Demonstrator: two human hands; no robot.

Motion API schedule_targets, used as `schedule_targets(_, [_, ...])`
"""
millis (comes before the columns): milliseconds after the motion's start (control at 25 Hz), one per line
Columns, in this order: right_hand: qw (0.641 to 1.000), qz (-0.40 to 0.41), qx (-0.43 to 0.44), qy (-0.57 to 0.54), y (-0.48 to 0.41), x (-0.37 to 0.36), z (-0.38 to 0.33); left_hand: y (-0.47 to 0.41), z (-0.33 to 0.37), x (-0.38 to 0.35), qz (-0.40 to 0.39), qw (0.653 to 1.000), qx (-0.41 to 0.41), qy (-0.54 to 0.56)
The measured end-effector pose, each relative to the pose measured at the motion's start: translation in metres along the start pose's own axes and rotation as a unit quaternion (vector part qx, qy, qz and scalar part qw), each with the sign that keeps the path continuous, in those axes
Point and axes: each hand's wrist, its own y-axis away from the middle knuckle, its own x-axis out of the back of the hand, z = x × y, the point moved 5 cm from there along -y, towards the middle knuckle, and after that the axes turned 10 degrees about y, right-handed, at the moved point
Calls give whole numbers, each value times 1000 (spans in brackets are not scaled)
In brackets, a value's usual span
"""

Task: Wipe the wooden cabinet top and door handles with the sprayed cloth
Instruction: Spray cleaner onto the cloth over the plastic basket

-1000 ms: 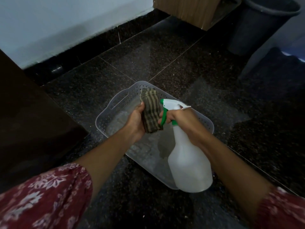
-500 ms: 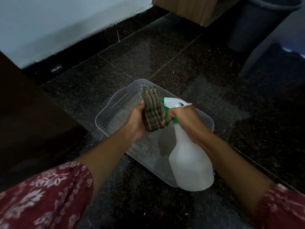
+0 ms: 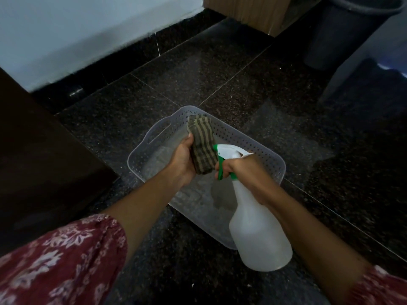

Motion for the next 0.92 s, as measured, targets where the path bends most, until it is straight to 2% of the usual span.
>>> schedule_targets(120, [999, 33, -5, -41, -1, 7, 11, 0, -1, -1, -3, 1000, 4, -1])
schedule_targets(240, [999, -40, 27, -10, 7, 5, 19, 0, 0, -2, -2, 1000, 1, 1])
schedule_targets(320, [996, 19, 51, -70, 10, 13, 9, 1, 1, -4, -6, 1000, 1, 8])
schedule_targets(360, [987, 87, 68, -113, 10, 22, 4, 2, 1, -5, -11, 1000, 3, 13])
schedule_targets(400, [972, 141, 105, -159, 16, 33, -4, 2, 1, -6, -15, 1000, 3, 17])
schedule_targets(480, [937, 179, 218, -207, 31, 47, -22, 5, 2, -6, -16, 1000, 1, 22])
schedule_targets(600, [923, 188, 304, -146, 36, 40, -30, 8, 1, -4, -9, 1000, 0, 10])
schedule_targets(680, [920, 184, 329, -106, 32, 28, -21, 9, 3, -4, -11, 1000, -3, 1])
schedule_targets(920, [914, 163, 357, -103, 13, 13, 5, 7, 6, 10, 20, 1000, -3, -5])
